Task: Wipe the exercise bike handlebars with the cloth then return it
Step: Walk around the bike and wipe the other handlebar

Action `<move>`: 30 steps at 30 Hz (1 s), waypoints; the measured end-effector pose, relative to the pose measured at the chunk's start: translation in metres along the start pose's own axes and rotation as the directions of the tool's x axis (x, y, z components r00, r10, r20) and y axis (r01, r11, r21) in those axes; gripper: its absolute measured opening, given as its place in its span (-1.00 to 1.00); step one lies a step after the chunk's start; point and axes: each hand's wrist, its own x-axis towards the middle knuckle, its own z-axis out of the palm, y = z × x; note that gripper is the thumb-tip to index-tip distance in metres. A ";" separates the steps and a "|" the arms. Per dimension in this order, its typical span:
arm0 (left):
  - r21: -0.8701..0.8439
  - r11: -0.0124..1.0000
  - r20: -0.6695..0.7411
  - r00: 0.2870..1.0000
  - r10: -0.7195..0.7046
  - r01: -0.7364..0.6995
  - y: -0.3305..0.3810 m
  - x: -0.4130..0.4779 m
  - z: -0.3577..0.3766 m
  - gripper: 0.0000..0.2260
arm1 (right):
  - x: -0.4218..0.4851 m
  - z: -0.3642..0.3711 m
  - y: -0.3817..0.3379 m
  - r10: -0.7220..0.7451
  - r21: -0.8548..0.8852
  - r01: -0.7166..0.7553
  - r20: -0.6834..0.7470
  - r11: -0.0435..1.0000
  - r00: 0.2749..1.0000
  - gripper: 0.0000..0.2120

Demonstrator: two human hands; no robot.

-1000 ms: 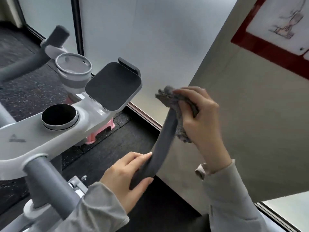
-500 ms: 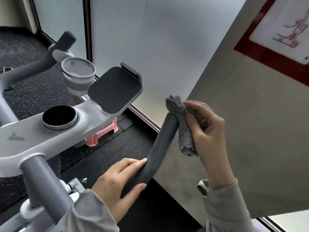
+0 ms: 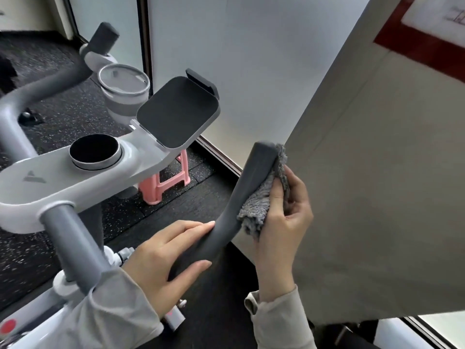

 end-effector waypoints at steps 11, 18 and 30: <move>0.027 0.999 0.061 0.997 0.036 -0.037 -0.006 -0.016 -0.013 -0.57 | -0.028 0.005 0.003 0.095 -0.122 -0.104 -0.079 0.987 0.992 -0.78; -0.007 0.996 0.109 0.990 0.091 -0.091 -0.025 -0.027 -0.035 -0.60 | -0.052 0.004 0.011 0.159 -0.091 -0.174 -0.157 0.980 0.975 -0.78; -0.079 0.973 0.233 0.945 0.230 -0.217 -0.057 -0.034 -0.082 -0.62 | -0.081 0.024 0.009 0.256 0.109 -0.244 -0.114 0.964 0.960 -0.54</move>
